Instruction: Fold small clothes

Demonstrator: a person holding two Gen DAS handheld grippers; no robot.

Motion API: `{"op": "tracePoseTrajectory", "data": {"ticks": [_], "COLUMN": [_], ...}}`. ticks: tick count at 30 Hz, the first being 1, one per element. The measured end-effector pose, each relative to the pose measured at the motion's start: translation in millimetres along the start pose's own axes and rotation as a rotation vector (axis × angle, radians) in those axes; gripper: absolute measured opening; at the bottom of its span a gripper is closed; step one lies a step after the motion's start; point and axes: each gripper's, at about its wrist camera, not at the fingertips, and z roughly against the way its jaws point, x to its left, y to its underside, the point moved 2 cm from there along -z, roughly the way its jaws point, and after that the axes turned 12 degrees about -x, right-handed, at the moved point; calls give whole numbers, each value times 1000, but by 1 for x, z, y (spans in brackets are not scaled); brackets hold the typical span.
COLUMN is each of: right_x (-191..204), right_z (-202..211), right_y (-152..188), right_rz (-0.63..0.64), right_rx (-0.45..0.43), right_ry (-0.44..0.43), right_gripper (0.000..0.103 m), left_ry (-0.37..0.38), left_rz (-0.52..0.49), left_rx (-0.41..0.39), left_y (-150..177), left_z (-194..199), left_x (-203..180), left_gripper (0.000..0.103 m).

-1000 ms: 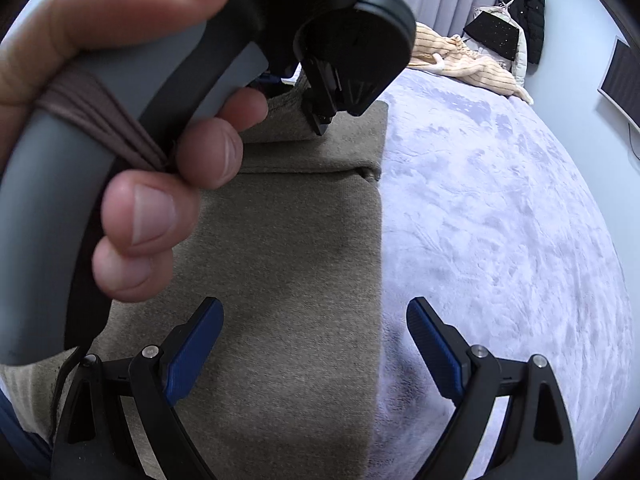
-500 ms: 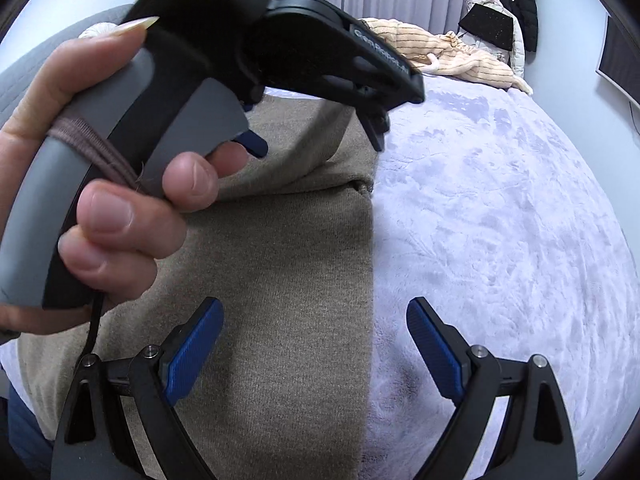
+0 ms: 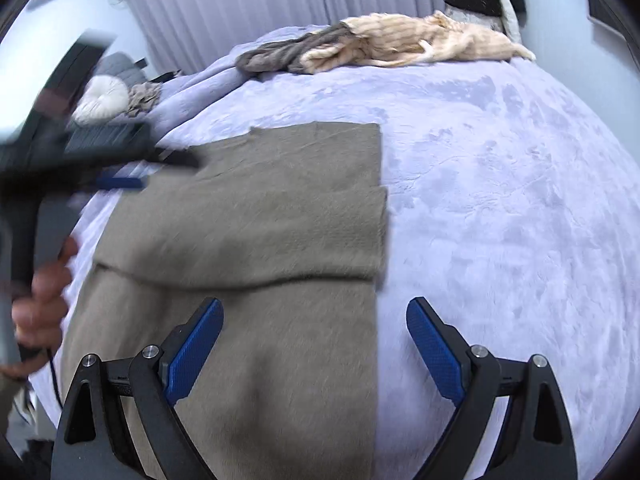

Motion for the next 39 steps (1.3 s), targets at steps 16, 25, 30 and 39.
{"op": "tracePoseTrajectory", "data": {"ticks": [16, 25, 30, 39], "right_x": [12, 36, 89, 76], "right_z": [-76, -15, -63, -137], "right_y": [-36, -42, -37, -40], "right_rz": [117, 117, 237, 176], "right_rx": [88, -37, 65, 209], "right_ry": [111, 100, 95, 230], "right_gripper": [17, 80, 79, 84], "left_ry": [-149, -118, -130, -120], "left_rz": [214, 8, -45, 20], "left_rx": [68, -64, -37, 34], "left_y": [57, 51, 20, 19], "left_z": [-33, 22, -16, -66], "left_x": [146, 94, 66, 89], "left_gripper": [103, 103, 103, 103]}}
